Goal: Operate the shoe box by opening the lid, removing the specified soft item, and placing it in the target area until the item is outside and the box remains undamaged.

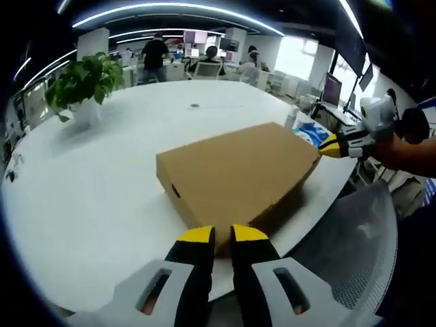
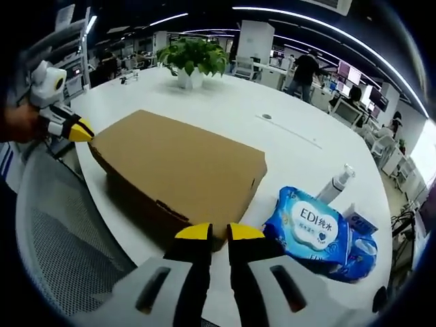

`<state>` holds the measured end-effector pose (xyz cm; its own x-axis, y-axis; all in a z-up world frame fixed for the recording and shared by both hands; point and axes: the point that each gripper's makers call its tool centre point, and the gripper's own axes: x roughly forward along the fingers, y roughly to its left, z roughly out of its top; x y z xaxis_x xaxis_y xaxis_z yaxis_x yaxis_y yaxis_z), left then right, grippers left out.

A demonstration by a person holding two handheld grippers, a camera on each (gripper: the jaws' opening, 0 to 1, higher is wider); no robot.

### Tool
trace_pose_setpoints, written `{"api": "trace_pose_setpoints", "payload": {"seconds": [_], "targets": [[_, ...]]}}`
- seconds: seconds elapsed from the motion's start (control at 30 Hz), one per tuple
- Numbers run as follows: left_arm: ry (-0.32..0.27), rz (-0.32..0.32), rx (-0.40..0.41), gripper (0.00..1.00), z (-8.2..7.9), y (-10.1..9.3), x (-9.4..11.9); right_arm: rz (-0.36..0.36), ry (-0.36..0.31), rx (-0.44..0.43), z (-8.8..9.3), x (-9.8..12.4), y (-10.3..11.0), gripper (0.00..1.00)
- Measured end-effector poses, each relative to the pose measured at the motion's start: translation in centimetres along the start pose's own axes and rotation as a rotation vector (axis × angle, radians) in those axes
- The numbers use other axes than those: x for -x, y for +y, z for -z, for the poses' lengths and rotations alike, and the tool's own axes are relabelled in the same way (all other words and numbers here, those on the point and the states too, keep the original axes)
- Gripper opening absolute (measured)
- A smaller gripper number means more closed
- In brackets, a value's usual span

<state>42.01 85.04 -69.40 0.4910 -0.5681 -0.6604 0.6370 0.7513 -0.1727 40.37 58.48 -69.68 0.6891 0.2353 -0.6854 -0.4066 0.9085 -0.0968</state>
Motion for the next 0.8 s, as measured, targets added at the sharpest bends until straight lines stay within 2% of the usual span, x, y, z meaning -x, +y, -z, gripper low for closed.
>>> {"api": "trace_pose_setpoints", "payload": {"seconds": [0.23,0.37,0.47,0.53,0.6,0.67,0.73,0.8], "targets": [[0.024,0.011,0.007,0.06,0.8,-0.1,-0.5,-0.016,0.008,-0.019,0.5,-0.2,0.5,0.04],[0.018,0.025,0.001,0.05,0.6,-0.4,-0.5,-0.022,0.002,-0.023,0.5,-0.2,0.5,0.04],[0.027,0.03,0.004,0.06,0.4,-0.1,-0.4,-0.023,0.001,-0.029,0.4,-0.1,0.1,0.12],[-0.001,0.016,-0.023,0.09,-0.4,0.3,0.3,-0.04,-0.034,-0.043,-0.2,0.0,0.2,0.2],[-0.008,0.001,-0.1,0.15,-0.9,0.8,0.9,-0.053,-0.063,-0.009,-0.7,0.3,0.3,0.24],[0.024,0.02,-0.173,0.22,-0.2,0.6,1.1,-0.057,-0.058,0.011,-0.5,0.3,0.4,0.26],[0.06,0.041,-0.193,0.29,0.8,0.3,0.9,-0.067,-0.065,0.014,-0.3,0.2,0.5,0.29],[0.087,0.035,-0.206,0.31,1.6,0.5,0.5,-0.073,-0.049,0.009,0.3,0.0,0.6,0.31]]}}
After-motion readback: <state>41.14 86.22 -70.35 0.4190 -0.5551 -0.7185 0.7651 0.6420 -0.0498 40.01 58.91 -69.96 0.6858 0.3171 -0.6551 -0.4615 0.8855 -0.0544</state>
